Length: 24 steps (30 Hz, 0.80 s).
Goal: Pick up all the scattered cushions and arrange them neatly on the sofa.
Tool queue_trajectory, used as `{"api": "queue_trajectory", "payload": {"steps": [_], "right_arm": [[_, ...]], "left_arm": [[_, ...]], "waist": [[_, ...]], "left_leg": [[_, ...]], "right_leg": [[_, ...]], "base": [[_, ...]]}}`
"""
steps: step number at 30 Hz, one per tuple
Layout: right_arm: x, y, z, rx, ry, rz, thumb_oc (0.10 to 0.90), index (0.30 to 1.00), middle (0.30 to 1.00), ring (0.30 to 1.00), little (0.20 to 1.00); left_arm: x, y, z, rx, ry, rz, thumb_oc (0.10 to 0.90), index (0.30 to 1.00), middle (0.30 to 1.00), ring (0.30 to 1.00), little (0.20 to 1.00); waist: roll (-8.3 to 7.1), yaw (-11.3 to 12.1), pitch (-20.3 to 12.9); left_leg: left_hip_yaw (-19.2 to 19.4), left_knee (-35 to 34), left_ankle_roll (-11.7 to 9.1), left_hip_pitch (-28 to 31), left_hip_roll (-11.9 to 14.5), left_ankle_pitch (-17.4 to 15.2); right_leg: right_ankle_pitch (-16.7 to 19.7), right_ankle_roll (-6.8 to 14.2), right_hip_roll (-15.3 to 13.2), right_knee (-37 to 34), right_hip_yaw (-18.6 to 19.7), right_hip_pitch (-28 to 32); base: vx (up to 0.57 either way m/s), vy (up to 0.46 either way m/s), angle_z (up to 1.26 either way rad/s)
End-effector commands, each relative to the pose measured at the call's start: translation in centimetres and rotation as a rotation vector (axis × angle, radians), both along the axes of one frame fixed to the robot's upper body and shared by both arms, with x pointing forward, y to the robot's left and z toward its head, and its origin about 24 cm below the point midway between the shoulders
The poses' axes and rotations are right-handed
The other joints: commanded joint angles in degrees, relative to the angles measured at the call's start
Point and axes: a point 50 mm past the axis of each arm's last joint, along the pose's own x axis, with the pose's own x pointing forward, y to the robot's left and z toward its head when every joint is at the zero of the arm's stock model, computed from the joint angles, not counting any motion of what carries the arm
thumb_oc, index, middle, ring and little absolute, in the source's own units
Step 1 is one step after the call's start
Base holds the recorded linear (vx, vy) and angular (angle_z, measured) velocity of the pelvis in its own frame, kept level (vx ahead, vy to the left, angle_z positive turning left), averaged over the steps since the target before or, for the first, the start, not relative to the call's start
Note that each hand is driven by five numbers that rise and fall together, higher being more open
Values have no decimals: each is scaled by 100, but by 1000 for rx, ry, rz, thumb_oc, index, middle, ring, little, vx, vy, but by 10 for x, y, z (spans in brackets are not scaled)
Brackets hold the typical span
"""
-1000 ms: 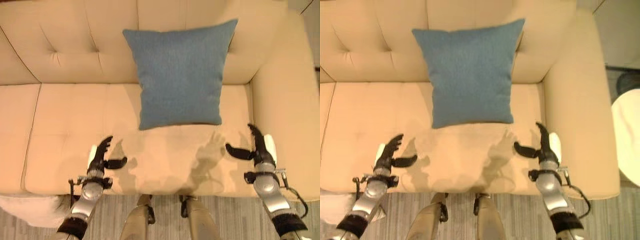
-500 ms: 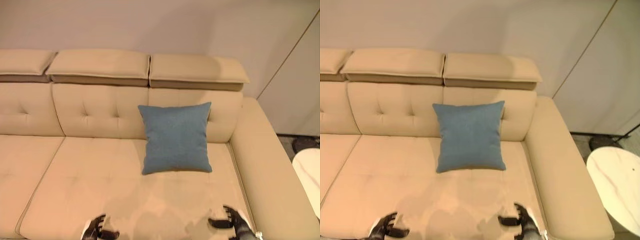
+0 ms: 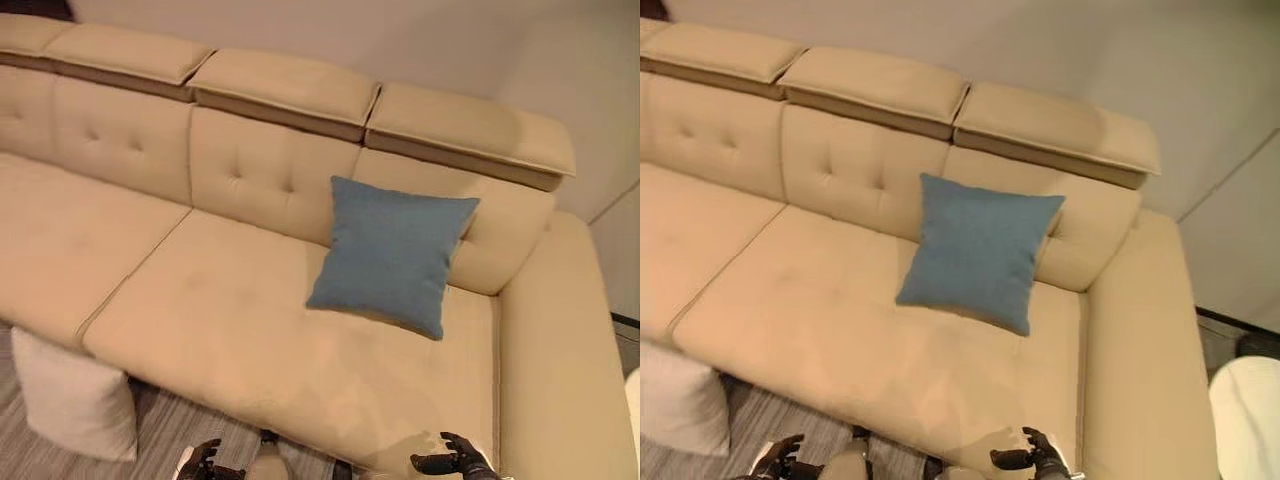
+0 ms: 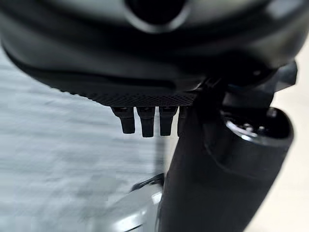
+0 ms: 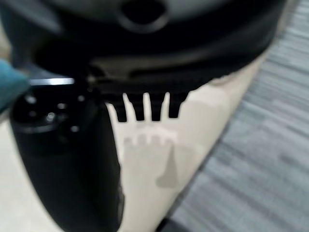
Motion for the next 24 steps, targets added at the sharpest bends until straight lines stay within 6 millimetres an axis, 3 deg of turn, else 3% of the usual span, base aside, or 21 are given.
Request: {"api": "queue_trajectory", "payload": {"steps": [1,2,3,4,5,6,8,11,18,20,24], "right_arm": [[12,-14,10,-38,-81,-64,800,900,900,900,900],[12,-14,10,-38,-81,-64,800,900,900,900,900],[5,-15,8,-33,-64,-84,800,900,900,900,900],[3,-15,7,-34,-56,-85,800,900,900,900,900],[4,-15,7,-34,-56,-85,800,900,900,900,900],[2,-15,6,-33,-51,-90,800,900,900,900,900],[1,-15,6,-23,-50,-102,800,900,900,900,900],[1,-12,4,-19,-44,-111,800,900,900,900,900],[15,5,3,8,-52,-62,800,900,900,900,900],[21,11,4,23,-71,-50,800,900,900,900,900],[24,15,5,41,-92,-43,800,900,900,900,900]], "left_arm": [[40,14,17,57,-134,-15,800,900,900,900,900],[40,14,17,57,-134,-15,800,900,900,900,900],[38,11,15,50,-127,-19,800,900,900,900,900],[39,10,15,46,-129,-25,800,900,900,900,900],[39,10,15,46,-129,-25,800,900,900,900,900],[45,6,16,40,-143,-49,800,900,900,900,900],[48,2,17,30,-154,-61,800,900,900,900,900],[52,-2,18,25,-163,-84,800,900,900,900,900],[43,16,17,80,-110,-67,800,900,900,900,900],[42,26,19,112,-102,-63,800,900,900,900,900],[48,31,24,134,-126,-81,800,900,900,900,900]], "waist": [[-590,-296,53],[-590,-297,49],[-685,-394,8],[-725,-428,2],[-724,-438,-16],[-764,-531,-33],[-753,-625,-93],[-654,-724,-170],[-719,-585,-151],[-728,-536,-101],[-678,-631,-76]], "left_leg": [[546,500,172,197,-595,-192],[544,501,172,192,-595,-192],[672,916,222,322,-677,-611],[738,1108,240,403,-698,-815],[731,1103,241,379,-700,-801],[963,1401,279,629,-674,-1114],[1271,1267,269,1007,-576,-1345],[1660,607,236,1314,-558,-1227],[1380,-8,360,1446,-800,-1074],[1261,-44,398,1446,-838,-1054],[749,-156,446,1378,-986,-898]], "right_leg": [[118,962,-673,-1106,83,661],[118,962,-672,-1106,82,657],[240,951,-845,-1186,-59,577],[298,954,-923,-1229,-126,565],[306,953,-924,-1232,-134,545],[434,971,-1056,-1319,-353,484],[493,1025,-1129,-1432,-572,505],[605,1146,-1208,-1489,-925,515],[709,1341,-1381,-1177,-959,318],[678,1376,-1378,-967,-825,245],[475,1384,-795,-743,468,130]], "base": [[-174,-9,64],[-142,5,75],[-194,10,67],[-196,9,60],[-179,41,82],[-140,57,65],[-57,107,56],[-5,174,91],[-37,125,34],[-47,42,25],[-35,17,73]]}}
